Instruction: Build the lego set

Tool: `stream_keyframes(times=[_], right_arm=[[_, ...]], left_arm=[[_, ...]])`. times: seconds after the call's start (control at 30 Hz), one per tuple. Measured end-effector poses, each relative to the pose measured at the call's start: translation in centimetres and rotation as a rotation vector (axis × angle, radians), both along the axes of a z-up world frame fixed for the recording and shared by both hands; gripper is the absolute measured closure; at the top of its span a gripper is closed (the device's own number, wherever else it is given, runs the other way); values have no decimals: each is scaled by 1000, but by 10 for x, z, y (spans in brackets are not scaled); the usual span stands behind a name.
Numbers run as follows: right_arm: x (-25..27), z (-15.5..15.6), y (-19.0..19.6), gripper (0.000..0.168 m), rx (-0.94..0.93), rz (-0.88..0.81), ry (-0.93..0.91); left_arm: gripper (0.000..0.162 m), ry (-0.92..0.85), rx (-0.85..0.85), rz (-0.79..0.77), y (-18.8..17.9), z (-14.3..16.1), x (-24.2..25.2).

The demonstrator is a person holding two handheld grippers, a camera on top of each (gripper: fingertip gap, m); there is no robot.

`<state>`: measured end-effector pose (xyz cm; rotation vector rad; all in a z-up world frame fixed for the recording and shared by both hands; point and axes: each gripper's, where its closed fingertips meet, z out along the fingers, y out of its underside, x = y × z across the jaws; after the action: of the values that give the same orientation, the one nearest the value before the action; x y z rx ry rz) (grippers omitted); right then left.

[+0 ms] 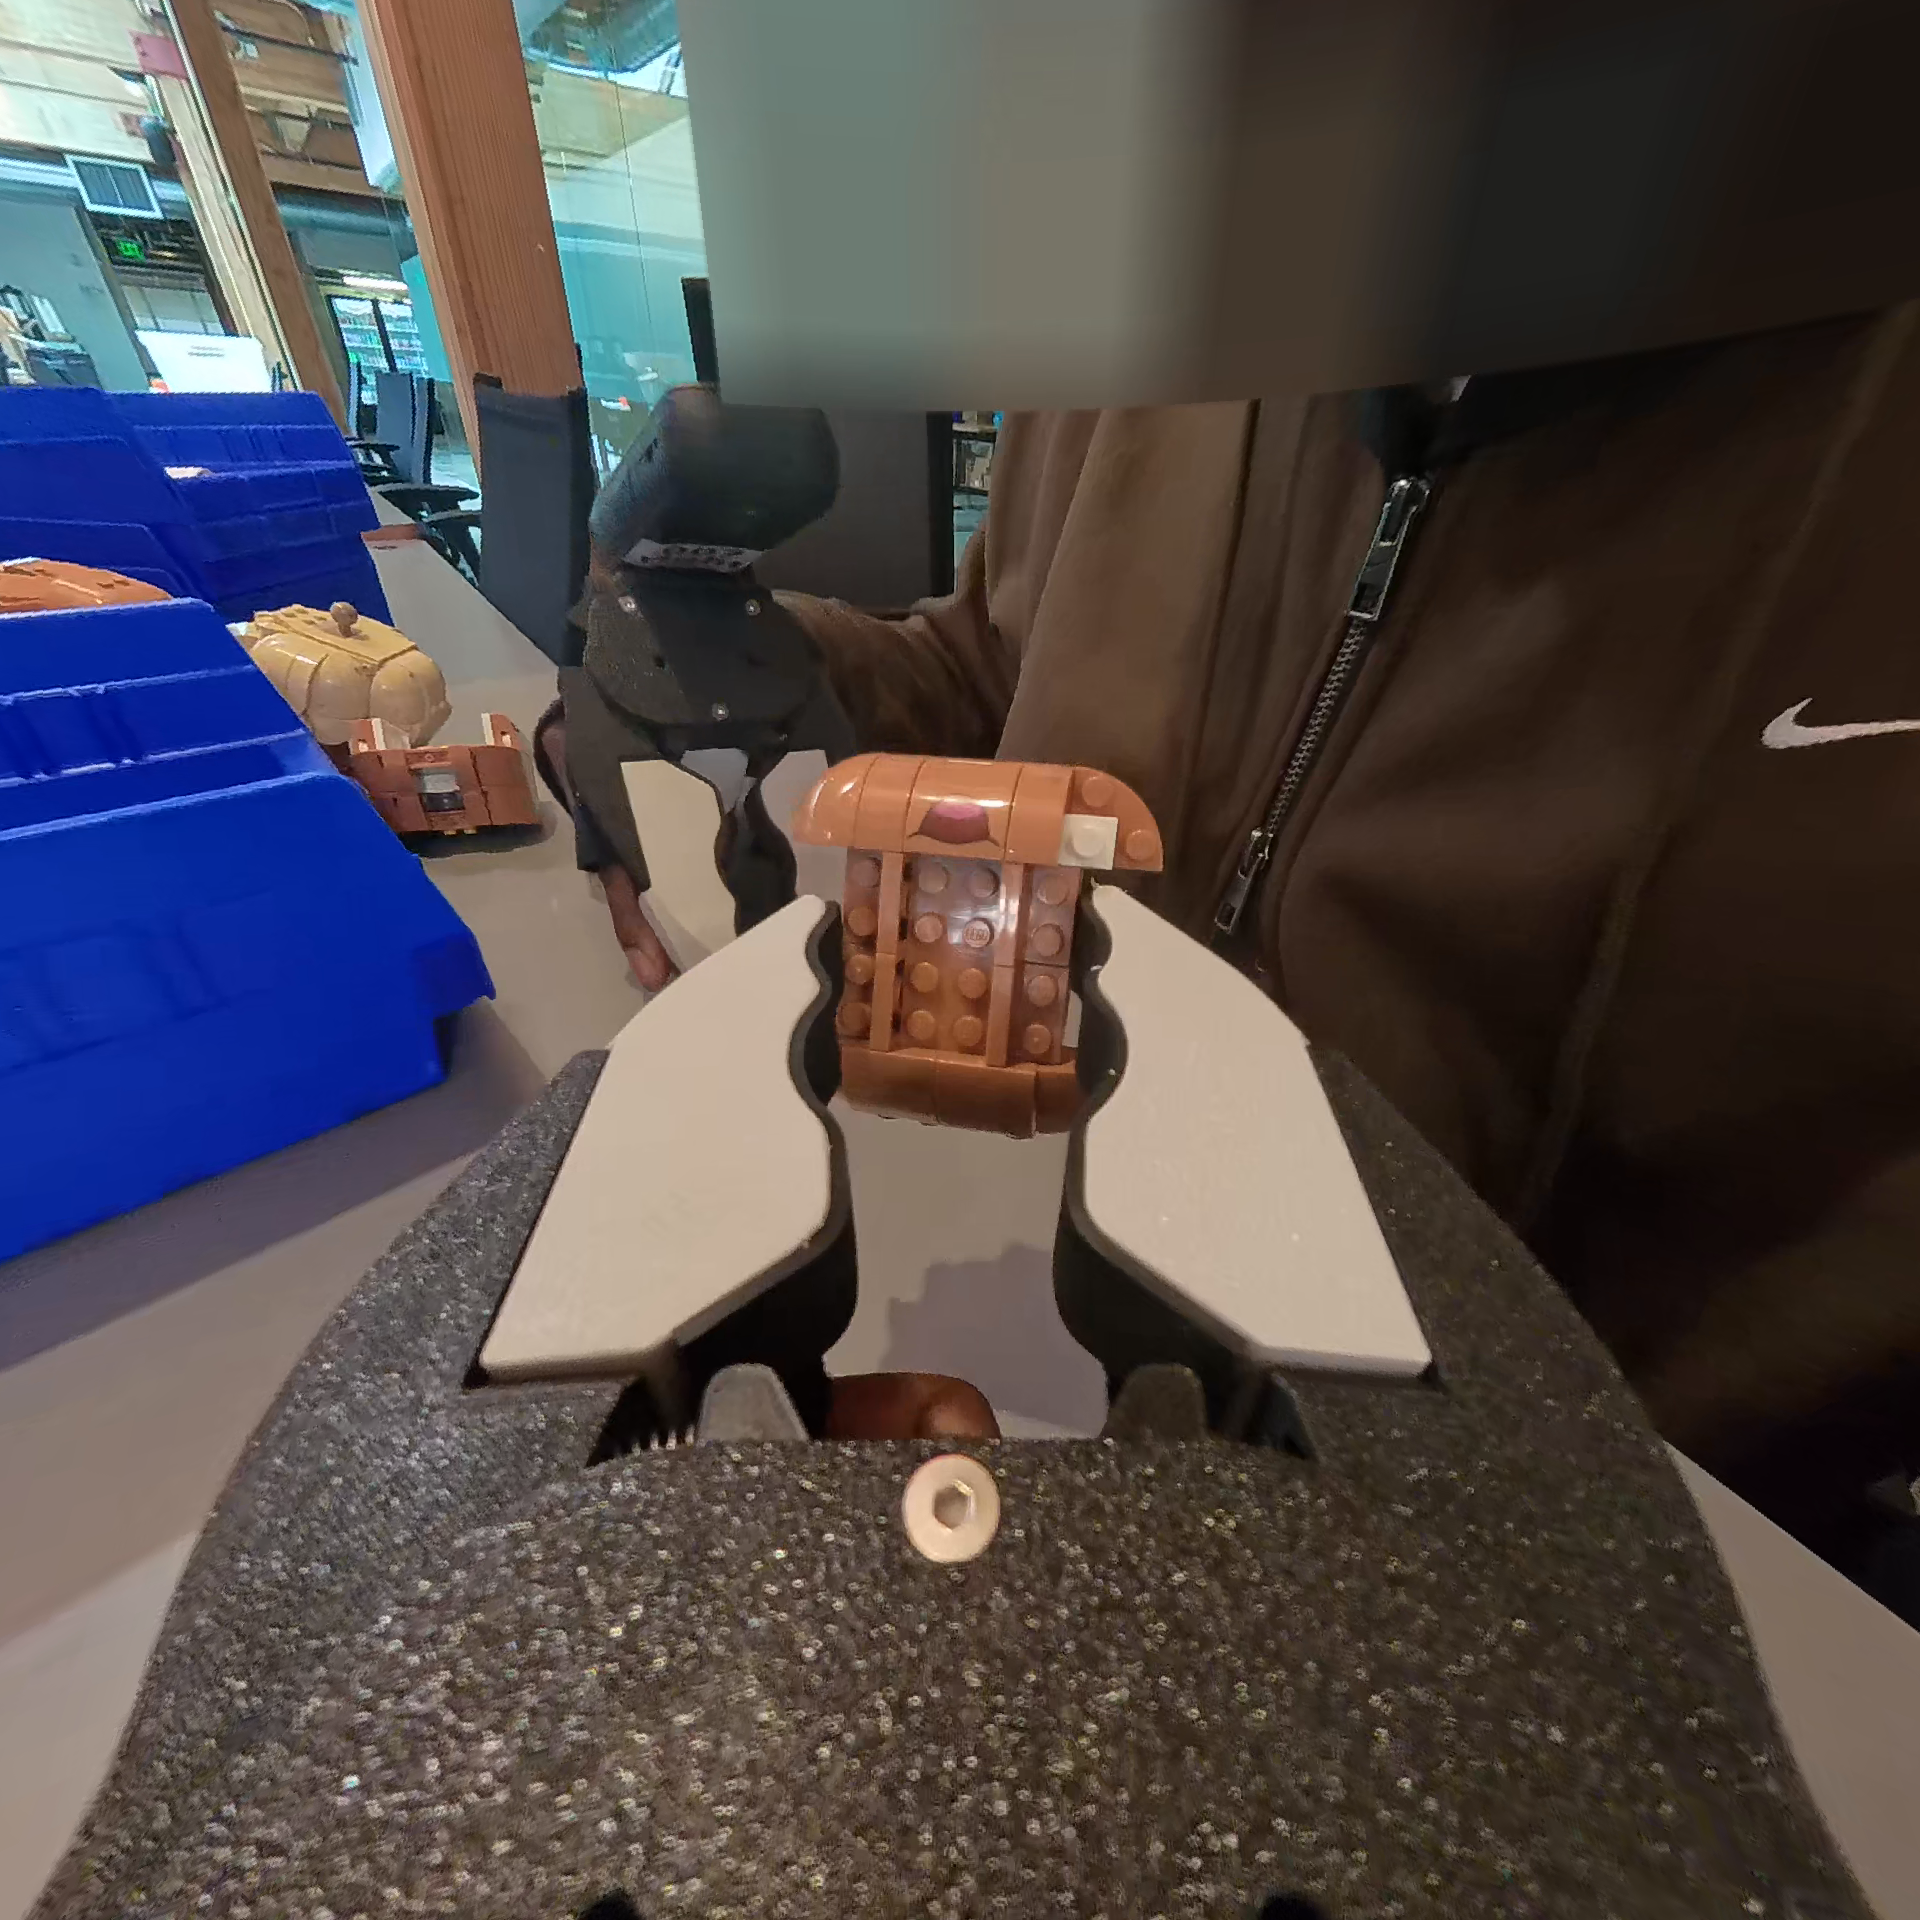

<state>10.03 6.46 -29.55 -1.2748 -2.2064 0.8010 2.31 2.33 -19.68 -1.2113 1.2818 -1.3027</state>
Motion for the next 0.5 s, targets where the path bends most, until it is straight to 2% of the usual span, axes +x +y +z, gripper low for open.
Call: stream_keyframes(times=[0.27,0.33,0.5], right_arm=[[-14,0,-6,153,14,26,-17],[-17,1,-7,168,16,13,-6],[-22,2,-7,167,21,-16,18]], left_arm=[[119,153,34,57,6,-19,3],[119,220,42,73,8,-28,4],[119,365,54,96,9,-48,4]])
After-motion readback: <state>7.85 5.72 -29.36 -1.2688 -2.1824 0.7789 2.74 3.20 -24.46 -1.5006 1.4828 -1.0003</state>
